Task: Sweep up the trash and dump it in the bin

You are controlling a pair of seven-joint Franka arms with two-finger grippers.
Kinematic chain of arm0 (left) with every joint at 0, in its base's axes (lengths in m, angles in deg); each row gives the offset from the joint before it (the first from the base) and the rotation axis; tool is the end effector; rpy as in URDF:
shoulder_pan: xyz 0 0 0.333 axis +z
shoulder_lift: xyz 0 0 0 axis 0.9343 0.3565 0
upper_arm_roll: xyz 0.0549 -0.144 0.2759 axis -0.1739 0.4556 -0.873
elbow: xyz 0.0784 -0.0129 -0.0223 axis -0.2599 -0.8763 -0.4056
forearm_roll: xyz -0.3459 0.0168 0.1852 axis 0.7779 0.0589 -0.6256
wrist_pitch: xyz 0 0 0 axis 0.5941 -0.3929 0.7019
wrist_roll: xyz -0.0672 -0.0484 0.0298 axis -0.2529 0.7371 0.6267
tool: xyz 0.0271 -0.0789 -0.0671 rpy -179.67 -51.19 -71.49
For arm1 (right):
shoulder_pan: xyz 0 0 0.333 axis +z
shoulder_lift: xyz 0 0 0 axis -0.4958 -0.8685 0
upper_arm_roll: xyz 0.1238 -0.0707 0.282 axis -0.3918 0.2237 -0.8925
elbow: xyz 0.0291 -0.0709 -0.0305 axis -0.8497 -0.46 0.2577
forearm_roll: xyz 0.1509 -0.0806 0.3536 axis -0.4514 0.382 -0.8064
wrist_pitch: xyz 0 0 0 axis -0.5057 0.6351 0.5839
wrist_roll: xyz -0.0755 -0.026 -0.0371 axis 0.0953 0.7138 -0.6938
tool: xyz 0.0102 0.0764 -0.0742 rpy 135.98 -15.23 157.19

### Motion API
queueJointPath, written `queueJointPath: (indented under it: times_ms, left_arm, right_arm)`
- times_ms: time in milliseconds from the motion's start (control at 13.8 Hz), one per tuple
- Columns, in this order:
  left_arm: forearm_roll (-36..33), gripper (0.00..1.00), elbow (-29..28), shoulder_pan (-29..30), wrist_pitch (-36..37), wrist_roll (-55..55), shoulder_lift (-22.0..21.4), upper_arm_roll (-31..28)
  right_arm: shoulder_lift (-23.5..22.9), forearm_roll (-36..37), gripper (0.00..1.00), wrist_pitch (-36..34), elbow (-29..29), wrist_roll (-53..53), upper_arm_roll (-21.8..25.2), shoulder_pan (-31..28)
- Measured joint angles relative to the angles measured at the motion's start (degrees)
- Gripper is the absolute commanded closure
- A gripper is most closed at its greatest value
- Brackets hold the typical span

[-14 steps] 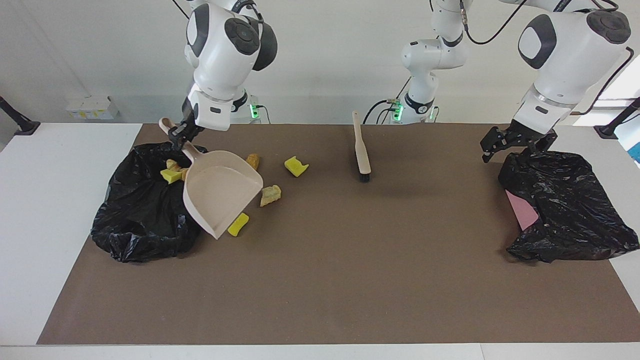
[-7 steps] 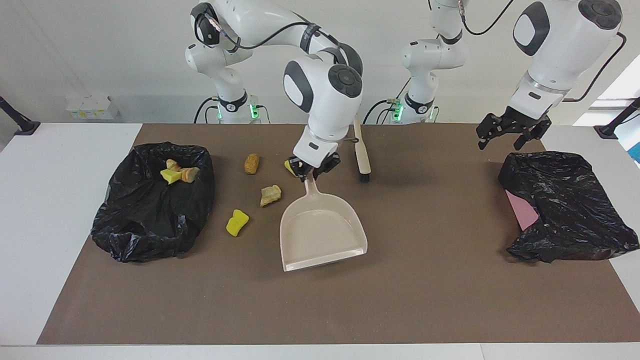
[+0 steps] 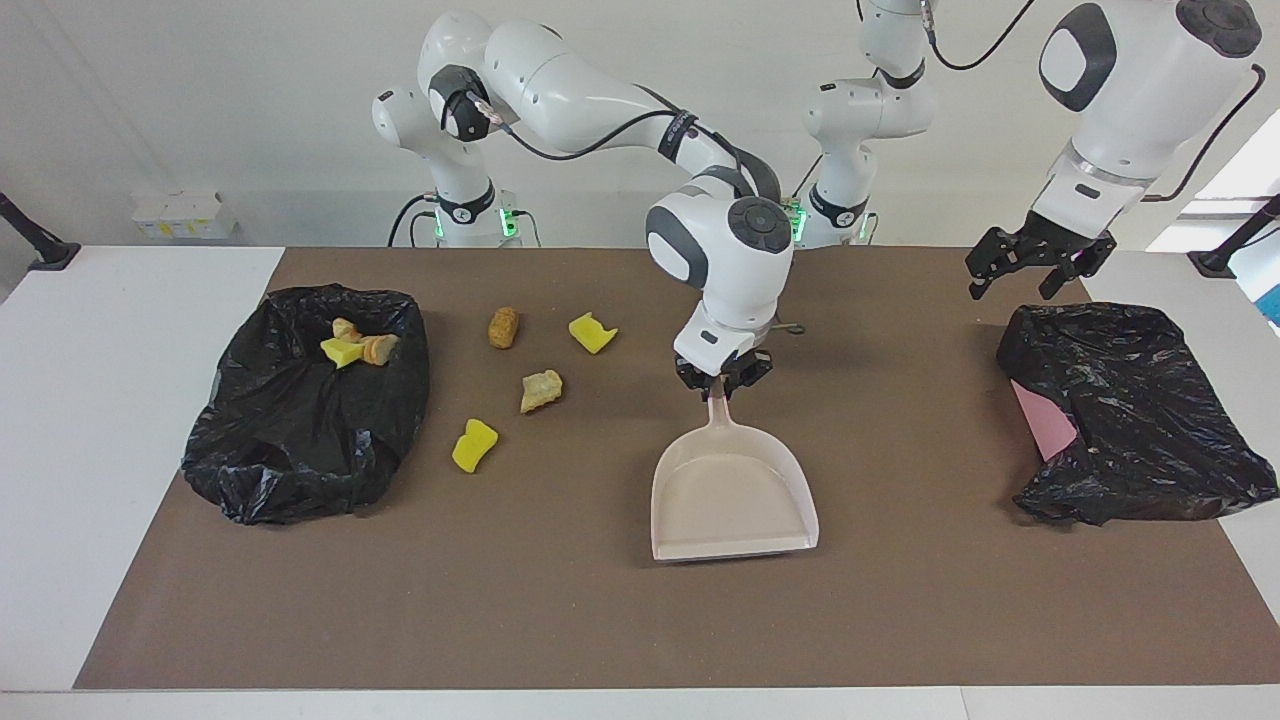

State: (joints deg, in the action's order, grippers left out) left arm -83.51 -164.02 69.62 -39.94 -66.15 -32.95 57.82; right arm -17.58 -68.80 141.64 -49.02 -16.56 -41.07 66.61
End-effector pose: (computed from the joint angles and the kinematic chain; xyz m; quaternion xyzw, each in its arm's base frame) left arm 0.5414 -0.0121 0.5882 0.9996 -0.0270 0.0059 0.0082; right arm 0.5768 0.4941 0.3801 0.9999 0.0155 -0.0024 0.0018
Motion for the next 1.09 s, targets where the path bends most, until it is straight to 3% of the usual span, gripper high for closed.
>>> queueJointPath:
  times_ms: [290, 362, 579, 652, 869, 941, 1014, 1086]
  left_arm:
    - [0.0, 0.0, 0.0, 0.0, 0.0, 0.0, 0.0, -0.1]
    - [0.0, 0.0, 0.0, 0.0, 0.0, 0.0, 0.0, -0.1]
    - [0.0, 0.0, 0.0, 0.0, 0.0, 0.0, 0.0, -0.1]
    - [0.0, 0.0, 0.0, 0.0, 0.0, 0.0, 0.0, -0.1]
    - [0.0, 0.0, 0.0, 0.0, 0.0, 0.0, 0.0, -0.1]
    - [0.0, 0.0, 0.0, 0.0, 0.0, 0.0, 0.0, -0.1]
    - [0.0, 0.0, 0.0, 0.0, 0.0, 0.0, 0.0, -0.1]
    - [0.0, 0.0, 0.0, 0.0, 0.0, 0.0, 0.0, -0.1]
  right_arm:
    - [-2.1, -1.0, 1.0, 0.6, 0.0, 4.3, 0.0, 1.9]
    - [-2.4, -1.0, 0.96, 0.8, 0.0, 5.1, 0.1, 2.1]
    - [-2.4, -0.6, 0.62, 0.8, 0.2, 6.4, 2.3, 4.2]
    - [-2.4, -0.6, 0.57, 0.8, 0.2, 6.5, 2.6, 4.6]
    - [-2.0, -1.6, 0.28, 0.8, 0.5, 6.5, 2.8, 4.7]
    - [-1.4, -3.5, 0.25, 0.8, 0.7, 6.5, 3.0, 4.4]
    - [-0.4, -4.6, 0.16, 0.7, 0.7, 6.5, 3.1, 4.0]
    - [0.8, -5.4, 0.0, 0.4, 0.4, 6.5, 3.1, 3.7]
